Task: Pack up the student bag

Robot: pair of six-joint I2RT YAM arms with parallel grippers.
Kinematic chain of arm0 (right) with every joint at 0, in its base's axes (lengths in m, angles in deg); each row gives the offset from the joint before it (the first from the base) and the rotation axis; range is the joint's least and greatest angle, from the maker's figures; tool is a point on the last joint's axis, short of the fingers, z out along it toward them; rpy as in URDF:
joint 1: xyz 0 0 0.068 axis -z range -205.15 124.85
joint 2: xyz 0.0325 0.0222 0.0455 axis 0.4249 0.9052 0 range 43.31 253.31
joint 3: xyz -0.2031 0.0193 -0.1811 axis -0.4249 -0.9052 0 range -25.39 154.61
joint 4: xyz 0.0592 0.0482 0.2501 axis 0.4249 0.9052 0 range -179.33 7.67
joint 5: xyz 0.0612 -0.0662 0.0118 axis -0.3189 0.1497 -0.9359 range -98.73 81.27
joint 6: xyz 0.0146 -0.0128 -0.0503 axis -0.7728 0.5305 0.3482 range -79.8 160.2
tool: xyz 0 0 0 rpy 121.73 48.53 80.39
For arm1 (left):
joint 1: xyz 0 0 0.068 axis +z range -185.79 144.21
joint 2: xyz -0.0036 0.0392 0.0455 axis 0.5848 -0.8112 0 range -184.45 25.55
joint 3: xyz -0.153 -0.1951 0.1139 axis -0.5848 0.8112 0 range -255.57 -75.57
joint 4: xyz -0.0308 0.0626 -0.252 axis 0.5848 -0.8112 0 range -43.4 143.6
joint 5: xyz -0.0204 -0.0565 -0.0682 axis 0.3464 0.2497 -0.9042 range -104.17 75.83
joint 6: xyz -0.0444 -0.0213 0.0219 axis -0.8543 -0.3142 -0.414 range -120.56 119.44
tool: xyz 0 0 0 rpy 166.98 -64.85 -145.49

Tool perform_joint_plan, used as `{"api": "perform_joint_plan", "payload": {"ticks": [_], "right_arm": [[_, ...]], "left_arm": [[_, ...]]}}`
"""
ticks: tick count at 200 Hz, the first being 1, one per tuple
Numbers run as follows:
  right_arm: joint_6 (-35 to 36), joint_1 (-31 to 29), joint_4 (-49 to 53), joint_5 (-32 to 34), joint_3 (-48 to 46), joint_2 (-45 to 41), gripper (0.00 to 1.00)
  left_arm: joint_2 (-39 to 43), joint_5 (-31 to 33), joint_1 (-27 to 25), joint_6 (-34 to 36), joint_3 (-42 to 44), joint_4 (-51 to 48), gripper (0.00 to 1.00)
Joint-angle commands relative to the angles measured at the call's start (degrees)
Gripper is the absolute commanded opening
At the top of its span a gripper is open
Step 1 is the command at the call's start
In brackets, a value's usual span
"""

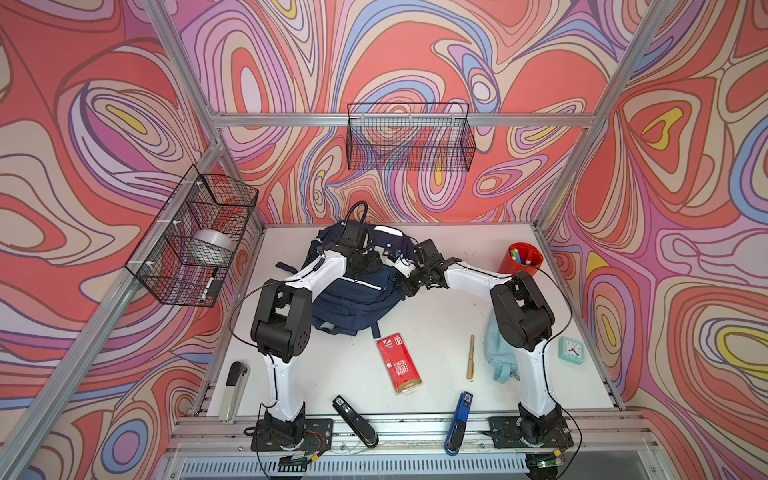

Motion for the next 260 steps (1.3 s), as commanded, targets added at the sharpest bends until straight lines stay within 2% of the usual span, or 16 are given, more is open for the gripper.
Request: {"api": "perform_joint_plan", "payload": {"ticks": [1,49,69,81,99,117,130,161,173,192,209,218,242,247,256,260], "right_arm": [[-0.27,-4.13,-4.06,5.75,-4.38,-3.67,0.0],[-2.85,-9.28,-5.57,4.65,-5.45,-4.27,0.0],[-6.53,-6.42,-7.75,1.19,-6.77,-4.59,0.0],[-8.91,-2.34,-9.03,-2.83,-7.88,-5.56,0.0],[-4.23,-1.56,-5.67,2.76,-7.25,-6.66,0.0],[-2.69,-0.84,-1.86,3.15,-4.16,-5.68,0.0],[-1.75,-0.74,0.45,3.04,-1.8,-4.42,0.0],[-2.66,-0.75,0.38,1.64,-0.24,-3.41,0.0],[-2.75,-0.77,0.1,1.46,-0.4,-3.5,0.0],[-2.82,-0.73,-0.34,1.69,-0.93,-3.68,0.0],[-2.48,-0.75,-0.64,1.97,-1.71,-3.94,0.0],[-2.22,-0.73,-0.35,2.2,-1.97,-4.19,0.0],[-2.15,-0.73,0.29,3.03,-2.28,-4.73,0.0],[-2.35,-0.72,0.58,2.97,-2.14,-5.02,0.0],[-2.75,-0.88,1.16,2.96,-1.85,-5.33,0.0],[-2.98,-0.92,1.74,3.07,-1.52,-5.42,0.0]], "left_arm": [[-4.48,-1.37,0.5,-4.51,-0.51,-5.35,0.65],[-4.83,-3.85,0.66,-7.84,-1.3,-2.85,0.64],[-1.35,-2.12,1.74,-6.7,-1.75,-4.43,0.65],[1.91,-1.3,3.8,-6.21,-1.15,-5.03,0.68],[5.73,-1.61,8.74,-4.65,0.34,-6.27,0.8],[6.82,3.54,11.81,-1.07,1.3,-9.36,0.88],[6.12,9.13,12.17,1.23,1.26,-11.87,0.89],[6.3,18.41,12.93,1.0,3.48,-15.35,0.88],[8.78,14.56,15.57,-0.88,6.85,-12.91,0.88],[10.78,-0.53,19.49,-3.25,13.94,0.17,0.88],[8.22,-8.24,19.61,-2.3,13.26,2.09,0.76],[7.85,-9.73,19.22,-2.48,13.99,4.17,0.69],[6.51,-12.46,18.95,-2.76,14.3,5.91,0.43],[6.23,-13.05,18.92,-2.9,14.31,6.24,0.32],[5.98,-14.82,18.78,-3.27,14.12,6.36,0.02],[6.11,-15.43,18.76,-3.41,14.1,6.2,0.0]]}}
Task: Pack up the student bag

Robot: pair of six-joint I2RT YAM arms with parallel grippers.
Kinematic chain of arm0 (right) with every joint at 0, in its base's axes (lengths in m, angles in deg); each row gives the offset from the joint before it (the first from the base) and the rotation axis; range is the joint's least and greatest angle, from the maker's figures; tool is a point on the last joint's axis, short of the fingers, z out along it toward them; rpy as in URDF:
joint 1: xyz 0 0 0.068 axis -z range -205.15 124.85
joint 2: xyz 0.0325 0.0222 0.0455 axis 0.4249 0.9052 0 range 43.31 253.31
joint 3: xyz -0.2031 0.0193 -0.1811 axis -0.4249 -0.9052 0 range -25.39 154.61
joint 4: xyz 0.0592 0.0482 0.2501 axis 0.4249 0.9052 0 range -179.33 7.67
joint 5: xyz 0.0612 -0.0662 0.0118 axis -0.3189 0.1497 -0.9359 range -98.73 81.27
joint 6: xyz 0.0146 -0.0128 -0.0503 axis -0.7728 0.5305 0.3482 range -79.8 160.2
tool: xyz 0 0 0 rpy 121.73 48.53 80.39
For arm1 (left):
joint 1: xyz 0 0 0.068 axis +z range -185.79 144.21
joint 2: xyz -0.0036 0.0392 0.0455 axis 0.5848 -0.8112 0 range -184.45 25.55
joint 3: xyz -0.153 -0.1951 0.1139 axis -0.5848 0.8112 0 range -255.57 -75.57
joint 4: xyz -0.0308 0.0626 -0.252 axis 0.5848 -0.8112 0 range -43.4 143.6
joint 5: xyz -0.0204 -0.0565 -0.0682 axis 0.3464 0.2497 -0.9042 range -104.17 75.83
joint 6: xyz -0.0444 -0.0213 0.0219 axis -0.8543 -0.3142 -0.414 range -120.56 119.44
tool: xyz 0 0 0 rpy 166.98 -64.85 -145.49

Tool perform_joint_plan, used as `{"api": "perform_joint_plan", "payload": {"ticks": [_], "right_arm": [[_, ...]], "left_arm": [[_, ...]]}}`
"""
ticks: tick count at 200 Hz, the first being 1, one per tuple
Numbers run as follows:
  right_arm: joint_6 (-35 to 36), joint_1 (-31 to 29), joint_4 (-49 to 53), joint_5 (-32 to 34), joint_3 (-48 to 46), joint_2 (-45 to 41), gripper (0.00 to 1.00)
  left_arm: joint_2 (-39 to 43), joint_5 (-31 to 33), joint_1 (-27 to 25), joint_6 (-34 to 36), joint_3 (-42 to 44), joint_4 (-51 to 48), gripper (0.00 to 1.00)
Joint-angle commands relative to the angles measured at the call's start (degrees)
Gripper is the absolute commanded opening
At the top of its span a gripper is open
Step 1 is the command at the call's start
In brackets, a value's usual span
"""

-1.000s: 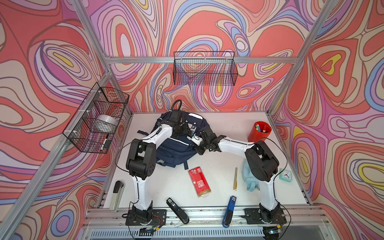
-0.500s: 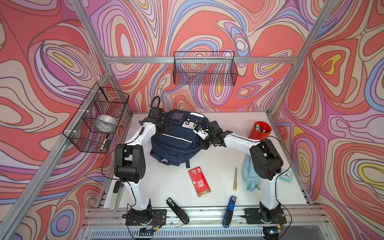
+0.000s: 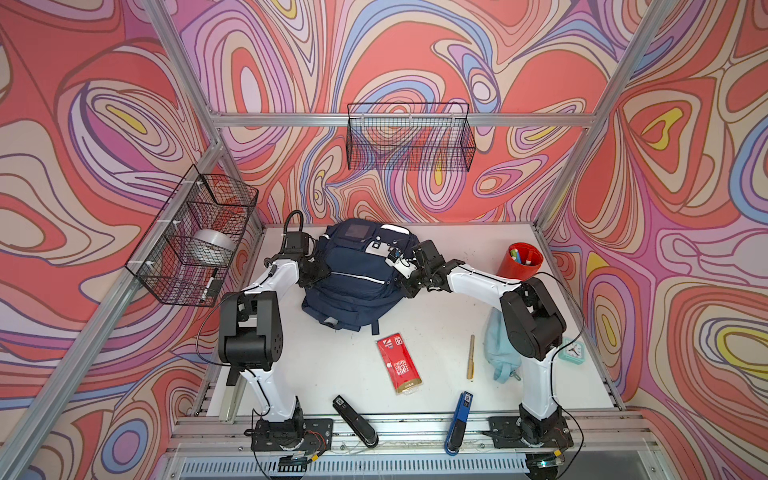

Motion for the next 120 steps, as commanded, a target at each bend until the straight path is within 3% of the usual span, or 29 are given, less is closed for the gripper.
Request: {"api": "perform_joint_plan", "payload": {"ticks": [1,51,82,120], "right_arm": [[-0.24,-0.71,0.49,-0.4,0.37,-1.36,0.0],[-1.1,-5.87,7.11,-0.76,3.5,-4.34,0.0],[-4.81,-6.04,3.19,-3.31,0.55,-6.83,0.0],[-5.15,-12.98,8.8,-3.31,9.46,-2.56,0.0]], "left_arm": [[-1.93,-9.59,-1.43,-0.81,0.26,3.55,0.0],[6.47,-7.74,-3.8,-5.05,3.09,2.38,0.0],[10.05,-5.38,-3.53,-8.06,6.98,4.12,0.0],[12.44,-8.33,-3.98,-14.08,10.56,11.81,0.0]]}}
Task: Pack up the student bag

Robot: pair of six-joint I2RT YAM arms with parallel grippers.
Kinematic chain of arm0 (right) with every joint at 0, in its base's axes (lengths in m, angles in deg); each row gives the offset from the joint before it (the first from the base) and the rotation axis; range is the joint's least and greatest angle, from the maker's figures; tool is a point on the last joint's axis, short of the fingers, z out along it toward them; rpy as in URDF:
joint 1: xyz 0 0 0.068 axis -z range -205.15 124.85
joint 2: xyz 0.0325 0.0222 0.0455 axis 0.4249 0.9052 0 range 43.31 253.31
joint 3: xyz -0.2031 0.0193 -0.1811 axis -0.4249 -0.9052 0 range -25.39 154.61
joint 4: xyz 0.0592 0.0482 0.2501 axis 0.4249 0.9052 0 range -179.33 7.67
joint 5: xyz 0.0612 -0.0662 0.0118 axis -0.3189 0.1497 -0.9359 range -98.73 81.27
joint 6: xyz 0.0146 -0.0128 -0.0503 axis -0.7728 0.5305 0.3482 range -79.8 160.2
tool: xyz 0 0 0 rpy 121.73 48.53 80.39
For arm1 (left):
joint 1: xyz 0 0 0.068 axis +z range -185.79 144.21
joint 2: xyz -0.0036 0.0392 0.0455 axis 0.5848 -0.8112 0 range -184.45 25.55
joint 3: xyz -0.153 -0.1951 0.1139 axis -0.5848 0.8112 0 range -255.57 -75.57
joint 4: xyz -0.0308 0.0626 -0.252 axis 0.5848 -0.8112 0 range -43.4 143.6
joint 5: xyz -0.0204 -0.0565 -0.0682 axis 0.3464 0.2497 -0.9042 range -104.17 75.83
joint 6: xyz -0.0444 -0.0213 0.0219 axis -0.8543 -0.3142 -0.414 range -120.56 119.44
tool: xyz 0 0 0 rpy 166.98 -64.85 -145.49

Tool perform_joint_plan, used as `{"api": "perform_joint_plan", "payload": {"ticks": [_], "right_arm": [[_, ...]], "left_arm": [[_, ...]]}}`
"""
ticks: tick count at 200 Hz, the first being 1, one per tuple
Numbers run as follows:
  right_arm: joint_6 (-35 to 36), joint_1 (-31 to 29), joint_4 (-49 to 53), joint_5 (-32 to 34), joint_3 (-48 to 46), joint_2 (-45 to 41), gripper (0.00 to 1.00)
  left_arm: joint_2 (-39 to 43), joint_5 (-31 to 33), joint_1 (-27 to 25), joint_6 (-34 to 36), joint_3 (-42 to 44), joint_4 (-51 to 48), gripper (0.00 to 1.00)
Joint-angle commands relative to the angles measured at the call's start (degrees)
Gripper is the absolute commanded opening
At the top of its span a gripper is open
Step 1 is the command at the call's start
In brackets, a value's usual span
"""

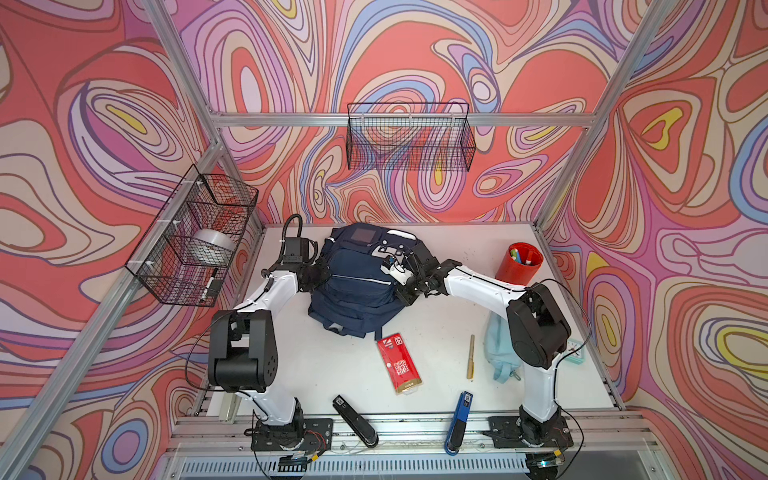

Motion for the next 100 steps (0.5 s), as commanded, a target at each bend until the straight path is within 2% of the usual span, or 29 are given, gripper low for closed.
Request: {"api": "perform_joint_plan", "payload": {"ticks": [1,16,37,56,70,80,100], "right_arm": [[-1.45,-7.14,-3.68,-6.96,6.74,0.85,0.0],[-4.78,-7.42,-7.13,-10.12,6.21,-0.82,0.0],[-4.83,-4.28,-9.09,-5.71,4.73,-2.28,0.0],[-2.86,0.89,-1.78,-5.18,10.26,2.16,0.0],[-0.6,2.87,3.05,-2.16,13.9,5.15,0.0],[1.11,2.37,8.17,1.45,17.03,6.69,0.0],[1.59,-2.29,14.57,3.96,20.49,6.32,0.0]], "left_arm": [[2.25,-6.42,-2.32,-6.73,1.06,6.94,0.0],[2.09,-8.06,-1.21,-8.71,1.48,9.1,0.0],[2.51,-9.83,-0.46,-10.61,1.3,10.43,0.0],[4.34,-9.76,-0.47,-12.06,1.25,11.22,0.0],[5.81,-10.16,-0.48,-13.3,1.56,11.99,0.0],[7.03,-10.0,-0.47,-14.55,2.11,12.52,0.0],[9.36,-9.35,-0.47,-18.13,3.92,14.91,0.0]]}}
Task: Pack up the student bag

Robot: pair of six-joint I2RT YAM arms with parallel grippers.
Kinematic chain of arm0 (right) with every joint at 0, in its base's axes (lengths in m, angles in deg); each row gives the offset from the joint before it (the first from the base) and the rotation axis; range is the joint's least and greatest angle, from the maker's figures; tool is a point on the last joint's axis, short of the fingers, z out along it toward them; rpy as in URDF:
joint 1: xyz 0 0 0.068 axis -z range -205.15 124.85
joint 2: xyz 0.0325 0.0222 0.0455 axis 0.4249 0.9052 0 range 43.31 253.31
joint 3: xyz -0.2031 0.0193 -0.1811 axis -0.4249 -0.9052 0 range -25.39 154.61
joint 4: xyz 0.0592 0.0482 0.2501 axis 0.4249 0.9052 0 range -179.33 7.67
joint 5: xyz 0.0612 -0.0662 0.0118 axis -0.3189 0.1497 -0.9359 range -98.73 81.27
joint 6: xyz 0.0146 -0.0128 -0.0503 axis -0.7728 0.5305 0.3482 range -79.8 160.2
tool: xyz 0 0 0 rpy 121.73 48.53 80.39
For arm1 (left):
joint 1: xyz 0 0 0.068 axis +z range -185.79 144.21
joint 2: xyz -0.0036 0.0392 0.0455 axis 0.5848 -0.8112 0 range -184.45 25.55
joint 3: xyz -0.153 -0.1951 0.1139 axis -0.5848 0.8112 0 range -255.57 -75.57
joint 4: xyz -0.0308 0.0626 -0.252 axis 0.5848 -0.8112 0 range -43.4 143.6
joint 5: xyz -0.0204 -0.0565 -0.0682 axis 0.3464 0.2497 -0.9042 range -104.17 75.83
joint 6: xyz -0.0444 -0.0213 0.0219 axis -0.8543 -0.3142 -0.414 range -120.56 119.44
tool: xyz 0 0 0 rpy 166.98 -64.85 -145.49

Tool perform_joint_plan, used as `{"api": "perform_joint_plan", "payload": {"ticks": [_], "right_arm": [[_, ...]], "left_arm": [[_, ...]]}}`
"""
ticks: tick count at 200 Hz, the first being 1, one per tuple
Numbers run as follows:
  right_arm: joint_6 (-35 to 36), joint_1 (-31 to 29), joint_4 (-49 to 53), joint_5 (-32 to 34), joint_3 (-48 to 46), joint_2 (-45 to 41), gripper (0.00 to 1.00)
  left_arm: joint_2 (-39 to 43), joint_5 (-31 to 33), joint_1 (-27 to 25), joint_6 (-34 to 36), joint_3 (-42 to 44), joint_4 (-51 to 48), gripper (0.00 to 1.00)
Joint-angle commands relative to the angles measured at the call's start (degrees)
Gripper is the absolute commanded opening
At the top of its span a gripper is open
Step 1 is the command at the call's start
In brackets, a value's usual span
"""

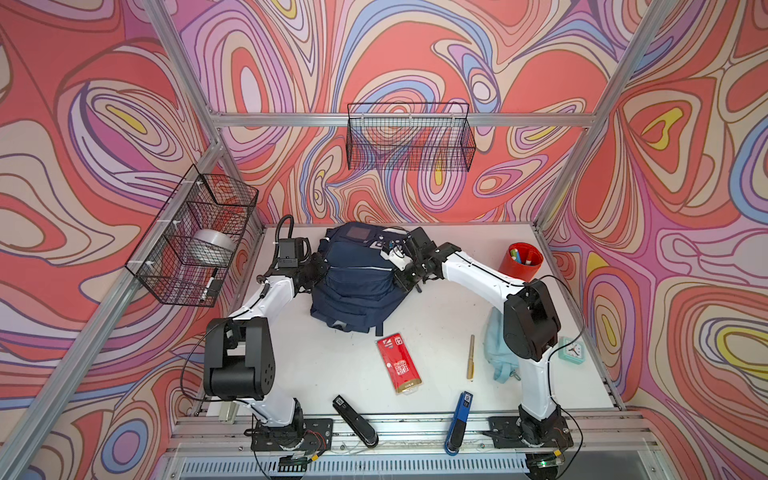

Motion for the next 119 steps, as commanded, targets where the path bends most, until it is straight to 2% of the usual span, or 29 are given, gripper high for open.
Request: {"api": "perform_joint_plan", "payload": {"ticks": [1,20,39,51,70,80,101,119], "right_arm": [[2.64,-6.18,3.61,2.38,4.39,-0.08,0.0],[2.56,-11.17,6.33,4.03,3.43,-1.57,0.0],[2.91,-13.14,8.04,5.81,3.0,-0.93,0.0],[3.77,-12.1,7.41,8.24,1.27,-0.8,0.0],[3.63,-6.26,5.42,2.52,-0.79,-0.96,0.0],[4.68,-4.94,6.25,3.11,-0.12,-0.39,0.0],[6.92,-4.78,8.96,2.52,1.58,-0.31,0.0],[6.75,-7.62,11.94,2.01,3.39,-1.54,0.0]], "left_arm": [[5.16,-5.58,-1.5,-6.75,1.05,6.69,0.0],[6.31,-5.95,-1.5,-11.57,2.58,10.57,0.0],[6.91,-6.05,-1.78,-12.94,2.49,11.74,0.0],[7.82,-5.92,-1.27,-14.28,2.91,12.86,0.0],[8.69,-6.82,-0.15,-15.35,2.6,13.69,0.0],[8.97,-6.84,0.13,-14.61,1.72,12.31,0.0],[10.27,-6.27,0.68,-15.26,1.88,12.52,0.0],[11.47,-5.01,0.69,-16.1,2.3,13.1,0.0]]}}
